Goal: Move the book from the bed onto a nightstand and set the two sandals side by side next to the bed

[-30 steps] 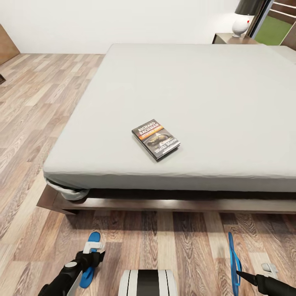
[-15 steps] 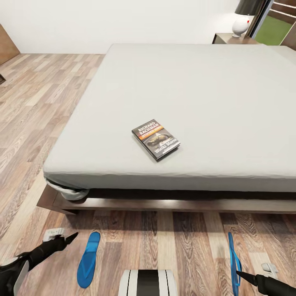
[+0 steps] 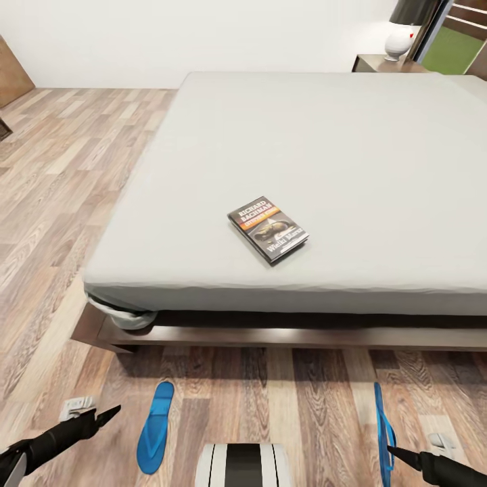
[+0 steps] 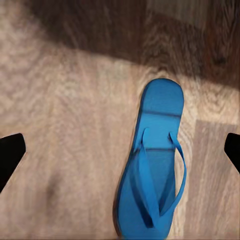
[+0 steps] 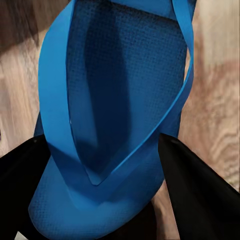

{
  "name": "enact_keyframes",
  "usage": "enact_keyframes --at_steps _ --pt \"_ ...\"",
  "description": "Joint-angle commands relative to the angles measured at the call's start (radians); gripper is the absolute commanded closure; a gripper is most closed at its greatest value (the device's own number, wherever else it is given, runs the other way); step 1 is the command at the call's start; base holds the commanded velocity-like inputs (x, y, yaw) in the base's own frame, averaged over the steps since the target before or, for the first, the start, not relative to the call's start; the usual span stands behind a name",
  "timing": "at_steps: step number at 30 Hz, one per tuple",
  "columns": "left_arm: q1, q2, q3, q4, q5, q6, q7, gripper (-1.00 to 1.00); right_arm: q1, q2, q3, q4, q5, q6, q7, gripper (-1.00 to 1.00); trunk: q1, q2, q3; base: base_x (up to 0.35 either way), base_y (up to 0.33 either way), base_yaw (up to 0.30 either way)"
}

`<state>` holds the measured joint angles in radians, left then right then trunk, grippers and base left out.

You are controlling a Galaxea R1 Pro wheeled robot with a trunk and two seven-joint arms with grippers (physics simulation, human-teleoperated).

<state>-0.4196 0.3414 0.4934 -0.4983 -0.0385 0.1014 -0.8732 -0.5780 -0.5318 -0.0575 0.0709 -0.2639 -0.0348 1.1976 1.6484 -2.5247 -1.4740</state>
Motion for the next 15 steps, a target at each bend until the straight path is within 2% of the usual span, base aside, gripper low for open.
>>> enact_keyframes --at_steps 1,15 --pt "-0.001 -0.001 0.007 0.0 -0.004 0.01 -0.007 -1.0 -0.002 -0.001 -0.006 0.004 0.003 -0.004 0.003 1.0 0.0 0.0 -0.001 0.0 0.278 0.0" --pt "-0.001 -0.003 0.007 0.0 -0.006 0.011 -0.007 -1.0 -0.002 0.0 -0.005 0.004 0.003 -0.004 0.0 1.0 0.0 0.0 -0.001 0.0 0.284 0.0"
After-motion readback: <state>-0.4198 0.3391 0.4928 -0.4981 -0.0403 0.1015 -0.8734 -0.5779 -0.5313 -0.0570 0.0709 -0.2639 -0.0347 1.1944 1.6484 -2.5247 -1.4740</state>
